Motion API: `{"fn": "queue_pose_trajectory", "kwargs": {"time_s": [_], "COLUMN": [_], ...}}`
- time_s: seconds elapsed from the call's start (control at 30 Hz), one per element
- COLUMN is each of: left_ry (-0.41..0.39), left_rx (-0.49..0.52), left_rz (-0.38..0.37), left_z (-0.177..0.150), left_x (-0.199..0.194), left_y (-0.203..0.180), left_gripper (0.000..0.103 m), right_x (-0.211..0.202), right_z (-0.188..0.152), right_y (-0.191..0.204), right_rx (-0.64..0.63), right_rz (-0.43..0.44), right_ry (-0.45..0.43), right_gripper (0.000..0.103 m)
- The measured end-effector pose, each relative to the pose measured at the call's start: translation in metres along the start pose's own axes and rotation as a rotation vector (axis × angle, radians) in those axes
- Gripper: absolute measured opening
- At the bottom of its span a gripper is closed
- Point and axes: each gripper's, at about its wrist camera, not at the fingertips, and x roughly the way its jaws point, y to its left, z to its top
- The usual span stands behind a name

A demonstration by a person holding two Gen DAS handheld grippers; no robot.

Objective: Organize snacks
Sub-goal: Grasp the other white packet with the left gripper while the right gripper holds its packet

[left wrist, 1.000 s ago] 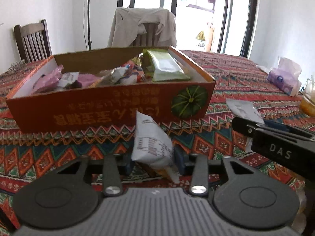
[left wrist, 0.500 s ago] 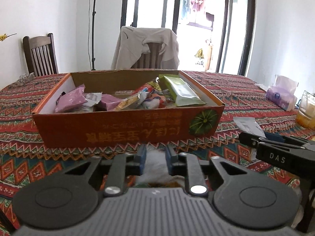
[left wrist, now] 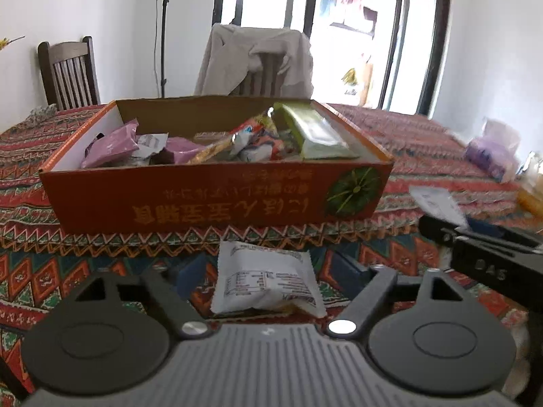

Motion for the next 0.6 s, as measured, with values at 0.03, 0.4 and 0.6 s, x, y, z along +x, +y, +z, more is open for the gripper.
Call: {"fn": "queue_pose_trajectory", "kwargs": {"time_s": [0.03, 0.4, 0.6], "left_ry": [0.012, 0.083, 0.098], "left_rx": [0.009, 0.014, 0.01], "left_rz": [0.012, 0.077, 0.111], "left_z": [0.0, -0.005, -0.007], "left_x": [0.003, 0.023, 0.029], "left_y": [-0.002, -0.006, -0.006], "left_gripper": [0.083, 0.085, 0.103], "right_x": [0.0, 0.0, 0.001], "right_z": [0.0, 0.001, 0.001], "right_y": [0.0, -0.003, -0.003], "right_rx": [0.001, 0.007, 0.006], "right_rz": [0.001, 0.012, 0.011], "right_ry": [0.0, -0.001, -0.001], "right_gripper": [0.048, 0.048, 0.049]}}
